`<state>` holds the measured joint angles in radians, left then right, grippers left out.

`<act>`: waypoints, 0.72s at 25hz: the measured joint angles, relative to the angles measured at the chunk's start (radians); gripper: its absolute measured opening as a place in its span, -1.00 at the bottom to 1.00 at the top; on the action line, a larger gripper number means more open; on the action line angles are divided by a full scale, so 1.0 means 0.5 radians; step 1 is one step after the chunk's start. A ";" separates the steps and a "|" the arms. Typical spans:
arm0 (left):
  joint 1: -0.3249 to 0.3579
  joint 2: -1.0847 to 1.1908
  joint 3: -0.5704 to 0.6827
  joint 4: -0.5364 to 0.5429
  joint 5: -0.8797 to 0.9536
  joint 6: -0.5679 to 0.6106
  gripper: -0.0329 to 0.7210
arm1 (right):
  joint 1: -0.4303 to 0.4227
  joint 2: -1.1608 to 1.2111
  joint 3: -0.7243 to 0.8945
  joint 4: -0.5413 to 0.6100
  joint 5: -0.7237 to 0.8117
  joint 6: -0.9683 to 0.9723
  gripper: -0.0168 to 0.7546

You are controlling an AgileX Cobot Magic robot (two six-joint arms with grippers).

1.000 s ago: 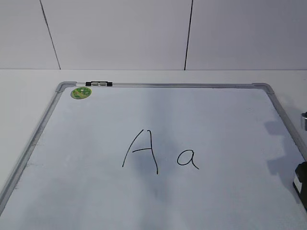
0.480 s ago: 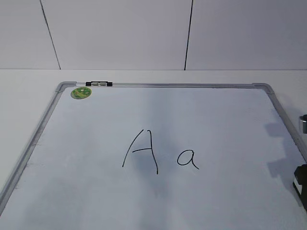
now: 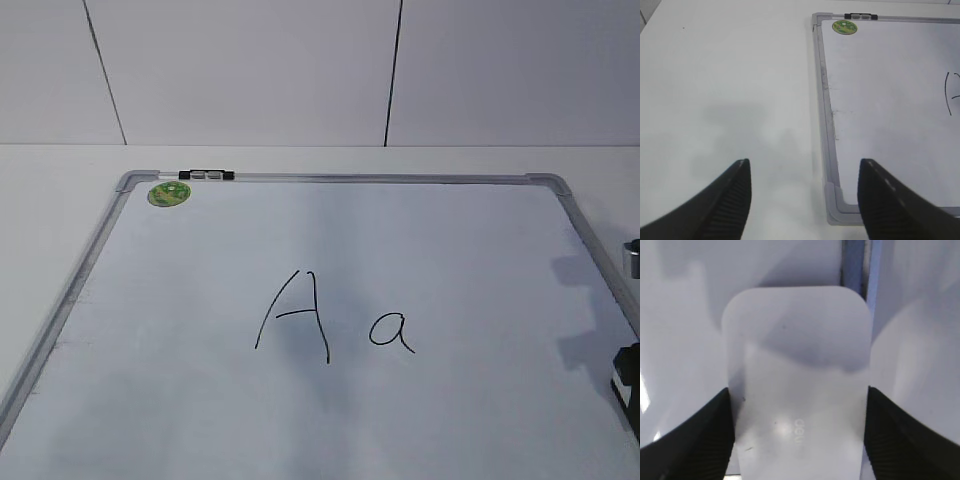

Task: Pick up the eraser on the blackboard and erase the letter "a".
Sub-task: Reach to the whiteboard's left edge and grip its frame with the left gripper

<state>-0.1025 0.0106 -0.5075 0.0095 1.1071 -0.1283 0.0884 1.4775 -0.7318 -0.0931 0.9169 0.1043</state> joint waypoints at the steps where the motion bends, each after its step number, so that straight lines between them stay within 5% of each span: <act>1: 0.000 0.000 0.000 0.000 0.000 0.000 0.41 | 0.000 0.000 0.000 0.000 0.000 0.000 0.49; 18: 0.000 0.000 0.000 0.000 0.000 0.000 0.41 | 0.000 0.000 0.000 -0.011 0.000 0.000 0.45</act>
<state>-0.1025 0.0106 -0.5075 0.0095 1.1071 -0.1283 0.0884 1.4775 -0.7318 -0.0988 0.9169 0.1043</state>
